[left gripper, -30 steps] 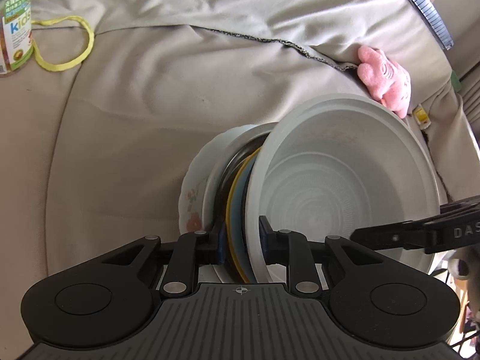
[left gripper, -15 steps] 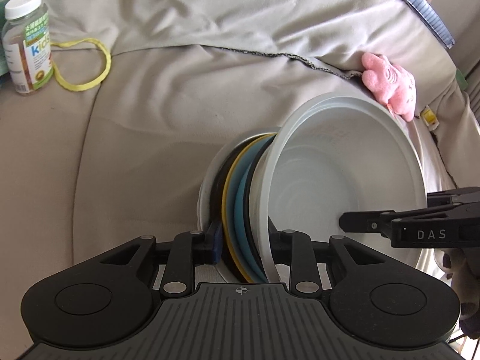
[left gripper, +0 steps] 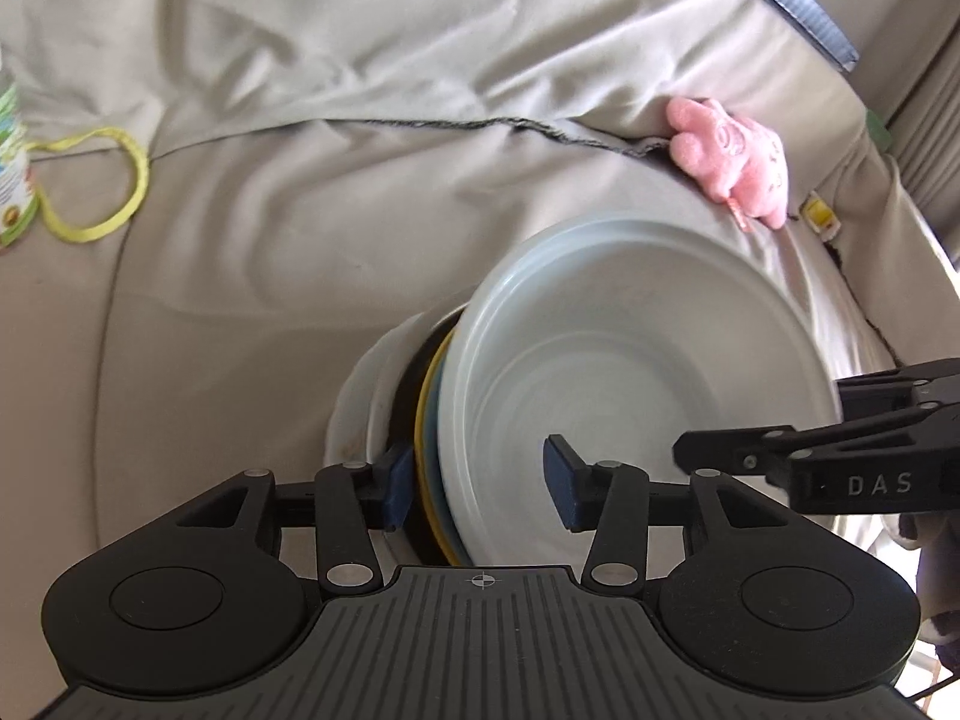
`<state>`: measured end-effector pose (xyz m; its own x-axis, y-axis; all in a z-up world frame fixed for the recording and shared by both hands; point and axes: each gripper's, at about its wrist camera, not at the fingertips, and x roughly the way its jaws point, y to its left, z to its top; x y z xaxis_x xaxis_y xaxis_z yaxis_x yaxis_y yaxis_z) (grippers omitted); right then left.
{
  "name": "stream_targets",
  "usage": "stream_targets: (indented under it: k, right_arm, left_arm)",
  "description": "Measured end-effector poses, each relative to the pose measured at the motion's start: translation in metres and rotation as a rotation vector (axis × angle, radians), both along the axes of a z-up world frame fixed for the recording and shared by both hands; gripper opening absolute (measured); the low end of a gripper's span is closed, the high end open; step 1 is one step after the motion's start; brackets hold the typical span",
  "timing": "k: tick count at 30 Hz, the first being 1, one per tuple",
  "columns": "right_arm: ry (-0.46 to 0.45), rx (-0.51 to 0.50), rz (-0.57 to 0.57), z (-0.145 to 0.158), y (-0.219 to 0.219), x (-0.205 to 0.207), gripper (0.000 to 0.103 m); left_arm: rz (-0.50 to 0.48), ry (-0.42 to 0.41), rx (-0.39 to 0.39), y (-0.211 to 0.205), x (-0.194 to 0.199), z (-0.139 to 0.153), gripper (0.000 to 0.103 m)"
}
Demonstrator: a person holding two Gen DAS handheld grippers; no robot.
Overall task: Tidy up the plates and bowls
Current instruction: 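Level the bowl stack with both grippers and seat it in the steel bowl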
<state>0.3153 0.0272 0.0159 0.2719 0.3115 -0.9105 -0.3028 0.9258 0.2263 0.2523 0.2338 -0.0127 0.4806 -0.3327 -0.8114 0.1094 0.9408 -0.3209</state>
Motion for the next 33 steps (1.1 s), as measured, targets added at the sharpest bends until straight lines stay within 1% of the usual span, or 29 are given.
stream_targets:
  k: [2,3,7,9,12,13,14,15,17,18,19,20,23,25,27,30,33]
  right_arm:
    - [0.001,-0.003,-0.011,-0.001,-0.001,0.000,0.037]
    - [0.005,-0.002,-0.017,-0.002,-0.001,0.000,0.037]
    - [-0.018,-0.011,-0.009,-0.004,-0.004,-0.002,0.038]
    - [-0.041,-0.005,-0.006,-0.004,-0.005,-0.004,0.038]
    - [-0.085,0.043,0.009,0.004,-0.008,-0.013,0.038]
    - [-0.097,0.055,0.009,0.007,-0.009,-0.016,0.039]
    - [-0.113,0.066,0.011,0.010,-0.012,-0.018,0.042]
    - [-0.124,0.070,0.009,0.012,-0.013,-0.021,0.045]
    - [-0.129,0.065,-0.011,0.011,-0.018,-0.022,0.055]
    - [-0.126,0.062,-0.025,0.010,-0.021,-0.022,0.056]
    - [-0.120,0.062,-0.038,0.008,-0.025,-0.021,0.059]
    - [-0.110,0.070,-0.051,0.005,-0.030,-0.021,0.065]
    - [-0.059,0.118,-0.089,-0.006,-0.040,-0.024,0.068]
    - [-0.009,0.154,-0.094,-0.016,-0.042,-0.024,0.073]
    - [0.056,0.180,-0.104,-0.028,-0.041,-0.021,0.073]
    - [0.141,0.240,-0.138,-0.045,-0.040,-0.016,0.073]
    - [0.175,0.309,-0.141,-0.051,-0.038,-0.015,0.070]
  left_arm:
    - [-0.018,-0.009,0.009,-0.003,0.002,0.002,0.047]
    - [-0.025,-0.014,0.029,-0.003,0.000,0.004,0.046]
    - [-0.064,-0.124,0.122,-0.005,-0.026,0.030,0.042]
    - [-0.037,-0.170,0.141,-0.002,-0.039,0.044,0.042]
    - [0.047,-0.175,0.147,0.007,-0.048,0.051,0.042]
    - [0.069,-0.165,0.143,0.010,-0.048,0.049,0.045]
    - [0.081,-0.149,0.126,0.013,-0.048,0.046,0.046]
    - [0.090,-0.130,0.099,0.017,-0.046,0.042,0.046]
    - [0.118,-0.096,0.033,0.025,-0.043,0.036,0.047]
    - [0.134,-0.085,0.008,0.028,-0.042,0.033,0.048]
    - [0.148,-0.078,-0.007,0.029,-0.042,0.029,0.050]
    - [0.156,-0.071,-0.014,0.030,-0.041,0.026,0.052]
    - [0.137,-0.065,-0.026,0.026,-0.040,0.021,0.052]
    - [0.128,-0.043,-0.032,0.023,-0.038,0.016,0.053]
    - [0.117,-0.006,-0.055,0.022,-0.034,0.010,0.053]
    - [0.096,0.028,-0.037,0.018,-0.027,0.003,0.056]
    - [0.089,0.047,-0.050,0.019,-0.022,-0.001,0.057]
